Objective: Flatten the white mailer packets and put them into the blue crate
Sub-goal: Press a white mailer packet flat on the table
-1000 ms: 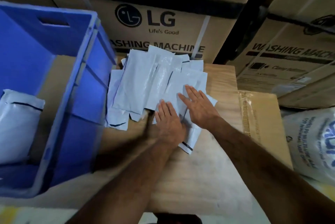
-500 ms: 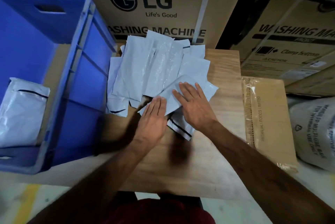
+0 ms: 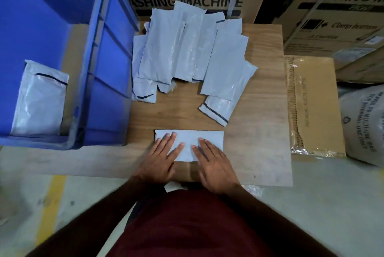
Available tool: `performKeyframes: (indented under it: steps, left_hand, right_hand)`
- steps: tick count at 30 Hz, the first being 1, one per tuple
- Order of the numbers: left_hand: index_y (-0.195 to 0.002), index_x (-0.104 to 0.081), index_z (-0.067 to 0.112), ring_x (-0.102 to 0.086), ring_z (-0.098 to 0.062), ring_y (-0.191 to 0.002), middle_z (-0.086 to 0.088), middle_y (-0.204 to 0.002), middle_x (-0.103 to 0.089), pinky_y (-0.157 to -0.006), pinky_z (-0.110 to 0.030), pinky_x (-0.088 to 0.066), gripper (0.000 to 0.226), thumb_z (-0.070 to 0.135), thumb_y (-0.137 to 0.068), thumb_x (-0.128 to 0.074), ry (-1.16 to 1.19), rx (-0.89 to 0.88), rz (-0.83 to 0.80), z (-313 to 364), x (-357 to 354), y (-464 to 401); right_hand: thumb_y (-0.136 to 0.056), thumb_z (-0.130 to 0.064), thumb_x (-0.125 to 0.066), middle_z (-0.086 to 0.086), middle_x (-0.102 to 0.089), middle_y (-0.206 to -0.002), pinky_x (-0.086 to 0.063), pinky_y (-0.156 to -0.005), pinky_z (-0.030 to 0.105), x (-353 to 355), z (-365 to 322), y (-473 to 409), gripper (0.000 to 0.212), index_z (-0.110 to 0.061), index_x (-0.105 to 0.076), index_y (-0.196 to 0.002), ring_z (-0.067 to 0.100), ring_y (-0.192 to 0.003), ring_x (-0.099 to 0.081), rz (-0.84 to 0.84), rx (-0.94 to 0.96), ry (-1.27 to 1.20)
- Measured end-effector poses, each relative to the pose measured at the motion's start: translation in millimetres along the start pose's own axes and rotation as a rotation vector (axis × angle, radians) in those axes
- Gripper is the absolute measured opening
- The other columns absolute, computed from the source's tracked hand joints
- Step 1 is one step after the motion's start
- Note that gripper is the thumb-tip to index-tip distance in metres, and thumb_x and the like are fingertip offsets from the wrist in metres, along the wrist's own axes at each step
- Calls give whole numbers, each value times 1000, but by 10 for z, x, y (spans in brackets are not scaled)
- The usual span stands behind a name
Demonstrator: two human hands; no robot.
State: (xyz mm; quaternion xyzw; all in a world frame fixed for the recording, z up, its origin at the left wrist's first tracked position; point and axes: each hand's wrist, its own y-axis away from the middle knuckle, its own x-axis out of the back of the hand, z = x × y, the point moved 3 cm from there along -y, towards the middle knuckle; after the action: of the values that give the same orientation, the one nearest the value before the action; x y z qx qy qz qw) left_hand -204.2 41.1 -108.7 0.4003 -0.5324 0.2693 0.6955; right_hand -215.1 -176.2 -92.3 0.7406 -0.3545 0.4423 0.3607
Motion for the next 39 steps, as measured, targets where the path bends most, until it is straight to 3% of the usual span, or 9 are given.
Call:
performKeyframes:
  steps: [4,7,11,25,30,34,39]
  left_hand:
    - [-160,-24,8,-12,-35,-156,-19,-167,-13,-124,-48,-11,70,41,-100,-36,114,191,84,94,86,-142]
    - [-160,-25,12,-18,-35,-154,-17,-167,-16,-124,-46,-9,65,43,-103,-29,137,255,34,72,-50,-294]
    - [-162,-19,15,-11,-33,-156,-14,-169,-10,-125,-48,-11,66,45,-104,-26,127,253,41,26,-218,-313]
    - [-162,-16,11,-6,-35,-156,-19,-169,-6,-125,-52,-12,69,45,-102,-23,138,286,76,87,-254,-377]
    - [-161,-17,8,-6,-32,-157,-18,-169,-8,-125,-52,-16,70,44,-103,-32,139,120,124,240,-247,-387]
    - [-162,-17,11,-6,-30,-157,-14,-170,-7,-126,-49,-14,71,48,-102,-32,136,144,102,280,-322,-404]
    - [-161,-14,6,-7,-34,-156,-18,-169,-7,-125,-52,-10,72,42,-101,-27,67,144,116,388,-229,-449]
  right_hand:
    - [-99,-32,-40,19,-24,-165,-20,-124,49,23,-20,-180,61,-13,-34,-158,33,-153,-21,89,-107,-38]
    - [-102,-37,-32,19,-14,-168,-18,-124,53,-131,-16,-330,62,-15,-28,-160,33,-156,-14,30,-165,-26]
    - [-103,-37,-31,16,-9,-169,-11,-125,52,-294,-4,-359,63,-17,-21,-162,31,-157,-7,35,-195,-14]
    - [-103,-39,-27,13,3,-170,-5,-126,52,-376,72,-391,67,-16,-11,-163,27,-157,5,20,-170,-46]
    - [-104,-34,-36,13,-1,-170,-5,-127,51,-323,238,-154,67,-15,-12,-163,26,-158,4,114,-248,-37]
    - [-105,-36,-34,11,7,-170,-8,-126,52,-408,297,-128,68,-19,-4,-164,25,-157,9,56,-253,-2]
    - [-104,-34,-31,12,0,-170,-11,-126,52,-367,290,-111,65,-17,-11,-163,25,-158,4,110,-246,-75]
